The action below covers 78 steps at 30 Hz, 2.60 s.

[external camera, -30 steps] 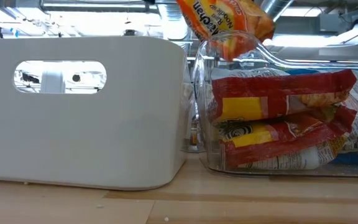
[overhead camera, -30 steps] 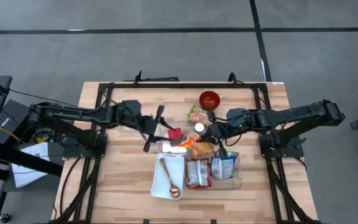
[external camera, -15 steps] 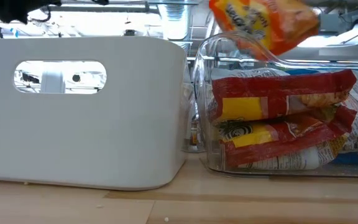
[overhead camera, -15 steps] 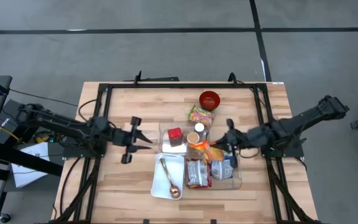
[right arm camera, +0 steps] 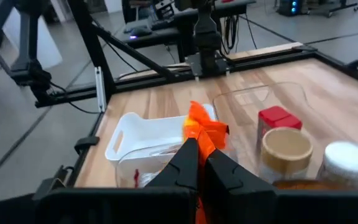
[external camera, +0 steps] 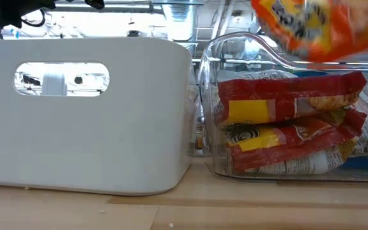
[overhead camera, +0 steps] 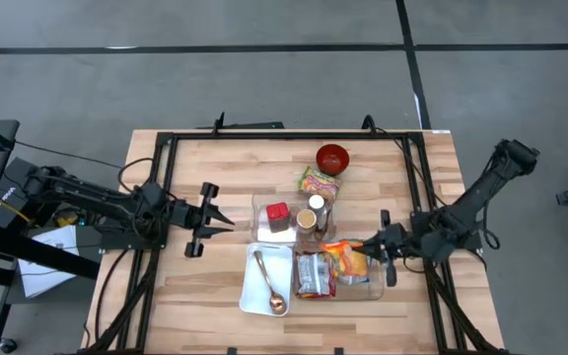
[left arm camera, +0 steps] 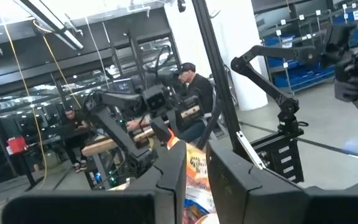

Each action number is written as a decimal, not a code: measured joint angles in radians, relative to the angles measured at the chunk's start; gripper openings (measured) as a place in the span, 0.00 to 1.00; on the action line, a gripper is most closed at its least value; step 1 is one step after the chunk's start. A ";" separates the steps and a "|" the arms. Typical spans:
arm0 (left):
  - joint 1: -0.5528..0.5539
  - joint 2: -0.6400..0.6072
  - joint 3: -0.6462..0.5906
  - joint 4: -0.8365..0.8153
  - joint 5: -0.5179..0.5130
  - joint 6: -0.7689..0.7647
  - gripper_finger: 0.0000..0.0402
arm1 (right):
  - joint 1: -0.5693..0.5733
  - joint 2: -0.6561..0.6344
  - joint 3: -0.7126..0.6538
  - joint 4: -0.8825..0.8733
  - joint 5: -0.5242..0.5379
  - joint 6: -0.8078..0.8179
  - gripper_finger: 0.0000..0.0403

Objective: Pick & Place Food Item
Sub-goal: Put the orange noodle pack into the bottom transparent bin, then put the green noodle pack into the bottom transparent bin

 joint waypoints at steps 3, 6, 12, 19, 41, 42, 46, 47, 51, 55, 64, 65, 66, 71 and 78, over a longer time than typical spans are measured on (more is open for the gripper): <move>0.000 0.002 0.000 0.008 0.000 -0.019 0.13 | 0.060 0.003 -0.045 0.044 0.069 0.055 0.00; 0.000 0.006 0.001 0.004 0.000 -0.033 0.13 | 0.122 0.014 -0.093 0.122 0.148 0.084 0.00; 0.000 0.031 0.001 0.008 0.000 -0.056 0.13 | 0.231 0.078 -0.148 0.252 0.264 0.111 0.00; 0.000 0.032 0.001 0.020 0.000 -0.057 0.13 | 0.288 0.189 -0.167 0.295 0.342 0.176 0.00; 0.000 0.032 0.001 0.037 0.000 -0.082 0.13 | 0.394 0.381 -0.166 0.277 0.357 0.321 0.00; 0.000 0.032 0.001 0.040 0.000 -0.082 0.13 | 0.400 0.381 -0.166 0.268 0.357 0.321 0.00; 0.000 0.032 0.001 0.044 0.000 -0.082 0.13 | 0.426 0.381 -0.166 0.246 0.357 0.321 0.02; 0.000 0.032 0.001 0.044 0.000 -0.082 0.13 | 0.431 0.381 -0.166 0.241 0.357 0.321 0.03; 0.000 0.032 0.001 0.044 0.000 -0.082 0.13 | 0.441 0.381 -0.166 0.211 0.357 0.349 0.11; 0.000 0.032 0.001 0.044 0.000 -0.083 0.13 | 0.446 0.381 -0.166 0.136 0.387 0.420 0.23; 0.000 0.032 0.001 0.041 -0.003 -0.063 0.13 | 0.494 0.324 -0.166 0.110 0.500 0.410 0.46; 0.000 0.032 0.001 0.037 -0.006 -0.049 0.13 | 0.500 0.309 -0.166 0.110 0.513 0.396 0.48; 0.000 0.032 0.001 0.032 -0.006 -0.033 0.13 | 0.506 0.293 -0.166 0.110 0.525 0.383 0.48; 0.006 0.032 0.001 -0.011 -0.119 0.020 0.13 | 0.509 0.216 -0.166 0.110 0.636 0.275 0.49; 0.006 0.033 0.001 -0.139 -0.426 0.124 0.13 | 0.480 0.089 -0.166 0.109 0.815 0.085 0.48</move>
